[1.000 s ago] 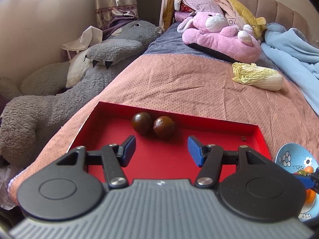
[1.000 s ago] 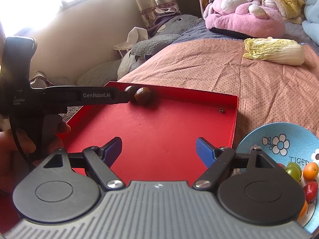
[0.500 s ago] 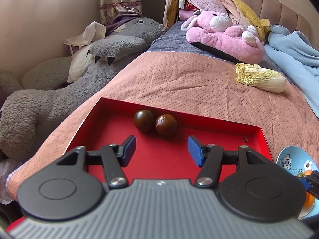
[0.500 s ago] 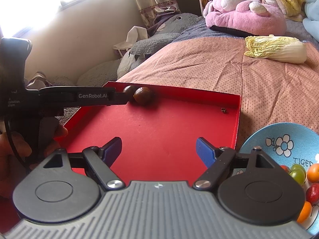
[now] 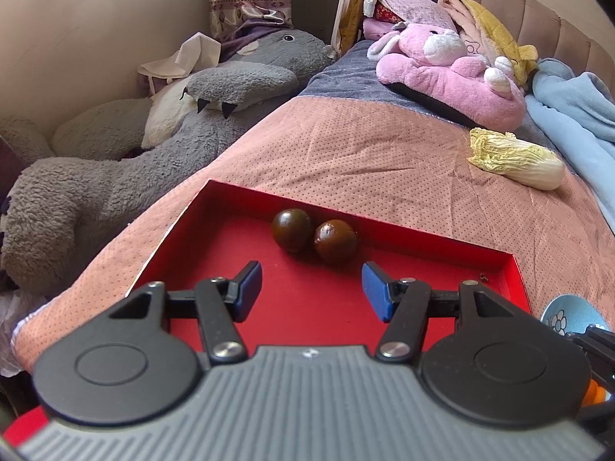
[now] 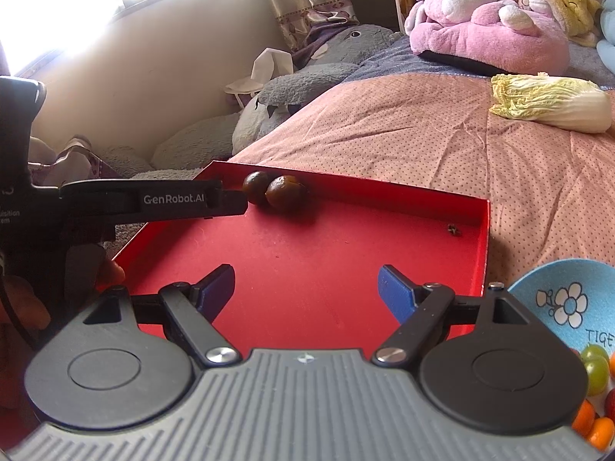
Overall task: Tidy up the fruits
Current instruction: 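Grasp a dark jujube in the red tray with the right gripper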
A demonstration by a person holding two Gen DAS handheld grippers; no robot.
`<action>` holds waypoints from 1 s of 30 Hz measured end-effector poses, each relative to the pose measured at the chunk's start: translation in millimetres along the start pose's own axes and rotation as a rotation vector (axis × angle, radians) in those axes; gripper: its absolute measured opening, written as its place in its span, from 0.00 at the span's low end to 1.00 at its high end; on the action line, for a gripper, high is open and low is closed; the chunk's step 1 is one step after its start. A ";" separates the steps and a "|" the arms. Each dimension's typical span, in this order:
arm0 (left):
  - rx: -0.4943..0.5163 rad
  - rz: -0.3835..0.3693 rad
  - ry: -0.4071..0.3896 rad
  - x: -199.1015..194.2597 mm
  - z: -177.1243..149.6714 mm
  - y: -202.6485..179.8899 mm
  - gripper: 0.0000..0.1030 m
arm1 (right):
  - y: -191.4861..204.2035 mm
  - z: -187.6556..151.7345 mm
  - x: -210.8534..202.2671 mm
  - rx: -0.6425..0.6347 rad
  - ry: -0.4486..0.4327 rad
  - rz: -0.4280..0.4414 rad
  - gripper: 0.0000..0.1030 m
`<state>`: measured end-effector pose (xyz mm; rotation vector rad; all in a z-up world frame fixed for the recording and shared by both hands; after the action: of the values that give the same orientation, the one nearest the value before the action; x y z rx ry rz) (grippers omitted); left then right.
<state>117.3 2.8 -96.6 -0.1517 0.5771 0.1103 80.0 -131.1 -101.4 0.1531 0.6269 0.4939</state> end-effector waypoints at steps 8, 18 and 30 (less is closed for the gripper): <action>-0.041 0.041 0.013 5.6 -0.9 11.0 0.59 | 6.1 8.1 28.2 -0.019 0.005 0.009 0.83; -0.111 0.136 0.019 11.3 -0.6 31.8 0.59 | 12.6 13.2 67.5 -0.080 0.016 0.018 0.80; -0.190 0.229 -0.009 12.4 6.2 54.5 0.59 | 28.0 20.8 127.7 -0.137 0.034 0.036 0.64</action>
<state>123.0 58.2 -104.4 -0.2695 0.5728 0.3889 170.6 -44.3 -143.7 0.0267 0.6228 0.5737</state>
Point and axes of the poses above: each gripper's, at about its wrist camera, not at the fingertips, and x roughly the way its jaws point, y to its left, z to its top, the point moved 10 cm from there along x, roughly the way its jaws point, and after that the axes turned 10 degrees about -y, right-handed, at the moved point
